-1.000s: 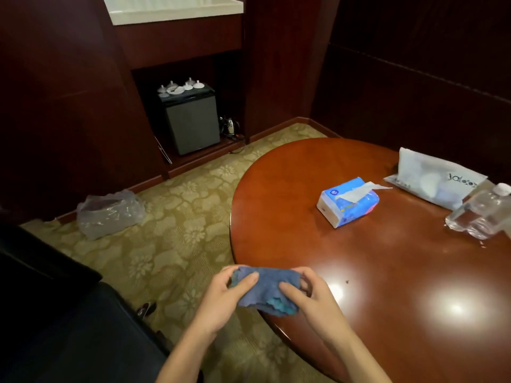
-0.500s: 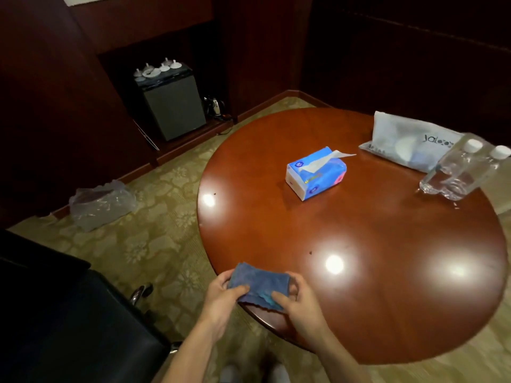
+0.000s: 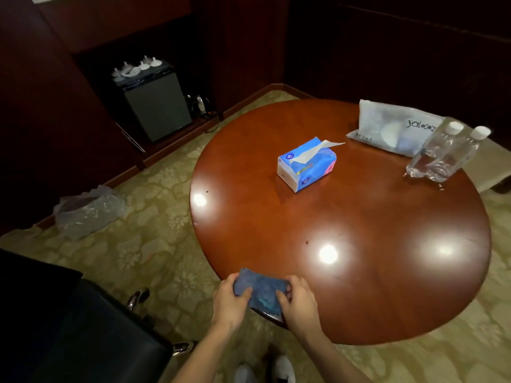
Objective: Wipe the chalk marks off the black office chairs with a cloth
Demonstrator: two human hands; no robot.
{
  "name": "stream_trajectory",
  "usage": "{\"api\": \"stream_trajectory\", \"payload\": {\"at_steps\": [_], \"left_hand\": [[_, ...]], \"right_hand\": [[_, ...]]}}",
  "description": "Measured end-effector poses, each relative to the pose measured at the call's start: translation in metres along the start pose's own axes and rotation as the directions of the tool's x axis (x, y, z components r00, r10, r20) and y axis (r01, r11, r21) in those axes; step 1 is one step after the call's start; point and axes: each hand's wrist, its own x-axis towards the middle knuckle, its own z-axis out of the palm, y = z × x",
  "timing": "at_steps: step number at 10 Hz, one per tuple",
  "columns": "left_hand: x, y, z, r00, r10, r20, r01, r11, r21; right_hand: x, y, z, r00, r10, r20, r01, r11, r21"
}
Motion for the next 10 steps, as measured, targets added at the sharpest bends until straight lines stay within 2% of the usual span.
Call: {"api": "stream_trajectory", "payload": {"at_steps": [2, 3, 4, 6, 8, 9, 10], "left_hand": [[-0.003, 0.000, 0.008, 0.997, -0.012, -0.076, 0.005, 0.996, -0.088], [-0.005, -0.001, 0.011, 0.996, 0.029, -0.088, -0.035, 0.997, -0.071], [-0.006, 0.001, 0.012, 0.987, 0.095, -0.133, -0.096, 0.995, 0.000], [0.002, 0.012, 0.007, 0.996, 0.059, -0.072, -0.052, 0.994, 0.093], [0.004, 0.020, 0.003, 0.996, 0.085, -0.037, -0.079, 0.989, 0.126], [0.005, 0.024, -0.004, 0.997, 0.059, -0.056, -0.055, 0.996, 0.073], [0.008, 0.032, -0.012, 0.979, 0.072, -0.193, -0.084, 0.995, -0.054]], "right_hand": [[-0.005, 0.004, -0.001, 0.996, 0.027, -0.090, -0.023, 0.998, 0.051], [-0.009, 0.006, -0.001, 0.991, 0.027, -0.128, -0.018, 0.997, 0.072], [-0.009, 0.006, -0.001, 0.993, 0.030, -0.114, -0.028, 0.999, 0.026], [-0.006, 0.003, -0.006, 0.998, 0.017, -0.054, -0.021, 0.997, -0.071], [0.000, -0.003, -0.011, 1.000, -0.016, -0.016, 0.013, 0.987, -0.162], [0.002, -0.007, -0.014, 1.000, -0.014, 0.002, 0.014, 0.972, -0.234], [0.011, -0.019, -0.020, 0.999, -0.012, -0.044, -0.001, 0.958, -0.288]]}}
